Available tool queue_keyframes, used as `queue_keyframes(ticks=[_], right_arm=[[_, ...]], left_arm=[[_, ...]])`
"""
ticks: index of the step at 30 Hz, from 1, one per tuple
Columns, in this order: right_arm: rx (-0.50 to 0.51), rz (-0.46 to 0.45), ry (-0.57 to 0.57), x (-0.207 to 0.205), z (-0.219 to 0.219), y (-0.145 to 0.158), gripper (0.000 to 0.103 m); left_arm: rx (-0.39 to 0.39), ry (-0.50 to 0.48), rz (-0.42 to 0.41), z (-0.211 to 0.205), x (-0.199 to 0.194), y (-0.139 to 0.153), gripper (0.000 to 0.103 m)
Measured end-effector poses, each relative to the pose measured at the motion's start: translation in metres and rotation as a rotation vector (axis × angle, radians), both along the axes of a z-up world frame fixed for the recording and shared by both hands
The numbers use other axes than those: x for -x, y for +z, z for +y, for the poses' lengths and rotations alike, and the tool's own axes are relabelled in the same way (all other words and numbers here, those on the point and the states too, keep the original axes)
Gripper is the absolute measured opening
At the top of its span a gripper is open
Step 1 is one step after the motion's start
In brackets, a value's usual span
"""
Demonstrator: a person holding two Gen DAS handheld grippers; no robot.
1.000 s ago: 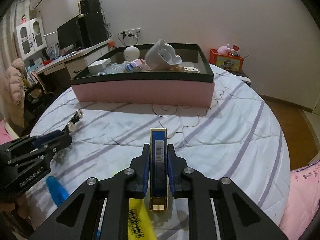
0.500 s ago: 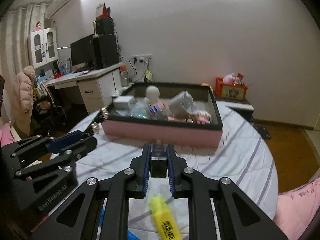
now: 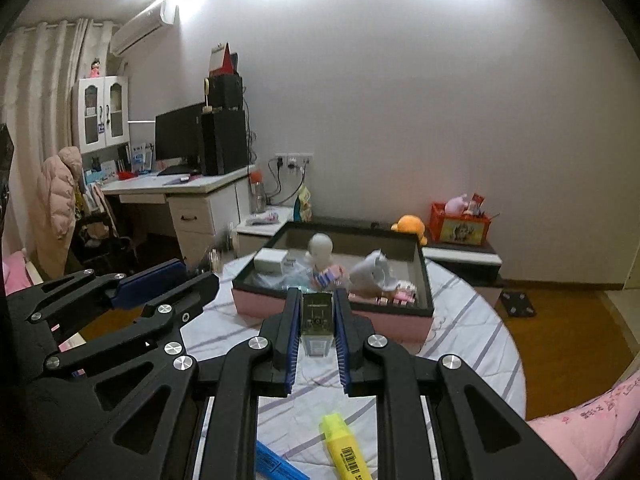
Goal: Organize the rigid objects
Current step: 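Lift the hair clip with the left gripper while the right lifts the blue-gold box toward the tray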
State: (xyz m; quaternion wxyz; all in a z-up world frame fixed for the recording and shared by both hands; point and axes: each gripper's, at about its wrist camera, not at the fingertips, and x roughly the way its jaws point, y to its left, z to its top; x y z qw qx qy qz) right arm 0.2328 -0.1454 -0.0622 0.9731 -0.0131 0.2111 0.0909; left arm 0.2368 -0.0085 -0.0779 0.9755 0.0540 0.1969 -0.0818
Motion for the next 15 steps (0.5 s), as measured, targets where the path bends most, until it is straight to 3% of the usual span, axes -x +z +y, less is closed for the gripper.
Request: queue_keyframes(ticks=[9,15], right_arm=[[0.005,-0.086,0.002,0.018,0.003,0.028,0.016],[0.028,-0.037,0.003,0.002,0.009,0.013,0.016]], left_arm=[[0.022,0.004,-0.072,0.006,0.015,0.028,0.022],[0.075,-0.025,0.091,0.015,-0.008,-0.013,0.023]])
